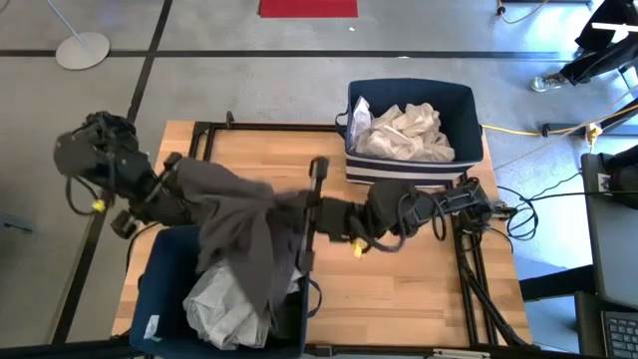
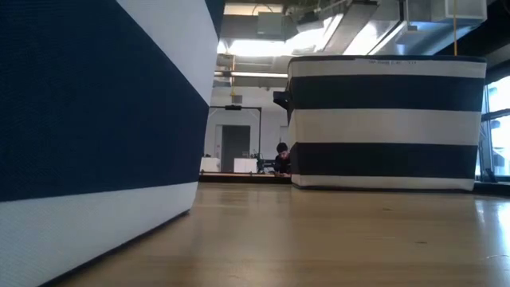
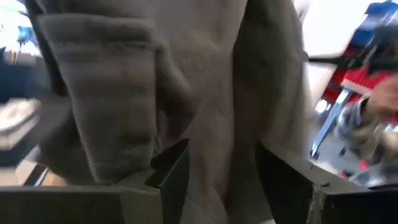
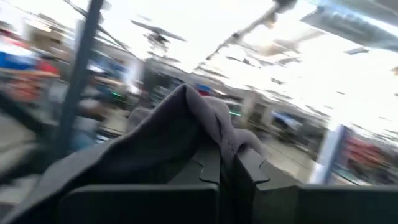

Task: Sort clothes
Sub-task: Put the black pants into the bottom laundry bin

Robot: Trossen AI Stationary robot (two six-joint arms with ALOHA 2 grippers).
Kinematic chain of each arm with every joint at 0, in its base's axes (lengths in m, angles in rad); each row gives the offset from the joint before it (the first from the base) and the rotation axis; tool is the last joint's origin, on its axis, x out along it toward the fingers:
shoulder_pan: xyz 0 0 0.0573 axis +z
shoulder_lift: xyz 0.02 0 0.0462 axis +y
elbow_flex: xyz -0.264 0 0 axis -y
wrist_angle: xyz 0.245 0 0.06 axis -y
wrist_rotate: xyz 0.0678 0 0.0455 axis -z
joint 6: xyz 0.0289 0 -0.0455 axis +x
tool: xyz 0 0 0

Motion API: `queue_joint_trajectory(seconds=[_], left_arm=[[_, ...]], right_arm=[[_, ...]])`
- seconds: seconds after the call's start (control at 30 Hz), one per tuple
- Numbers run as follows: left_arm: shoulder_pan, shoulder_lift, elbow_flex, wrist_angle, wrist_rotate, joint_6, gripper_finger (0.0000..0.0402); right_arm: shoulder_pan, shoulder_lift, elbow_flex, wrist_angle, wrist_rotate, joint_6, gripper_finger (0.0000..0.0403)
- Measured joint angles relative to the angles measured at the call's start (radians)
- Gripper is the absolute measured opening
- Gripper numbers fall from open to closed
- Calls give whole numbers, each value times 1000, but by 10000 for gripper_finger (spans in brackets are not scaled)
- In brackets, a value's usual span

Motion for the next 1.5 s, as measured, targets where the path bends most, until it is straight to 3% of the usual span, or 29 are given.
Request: queue_joint_trajectory(seconds=[0.17, 0.4, 0.77, 0.83, 0.97, 1.17, 1.37, 1.5], left_arm=[[0, -50, 0, 107, -1, 106, 172], [0, -76, 1, 161, -19, 182, 172], [0, -74, 0, 161, -106, 205, 172], [0, -74, 0, 160, -122, 205, 172], [0, -74, 0, 139, -175, 205, 172], [0, -74, -1, 71, -230, 196, 172], [0, -73, -30, 67, -232, 174, 172], [1, -70, -47, 58, -233, 147, 172]], right_arm=[[26, 27, 0, 41, -174, 48, 9], [48, 96, 0, 59, -236, 98, 9], [61, 195, 0, 249, -475, 205, 9], [67, 197, 0, 268, -459, 188, 9], [64, 195, 0, 255, -315, 174, 9], [29, 195, 2, 10, -109, 142, 29], [-31, 225, 2, -104, -120, 278, 66], [-52, 254, 1, -160, -177, 335, 113]])
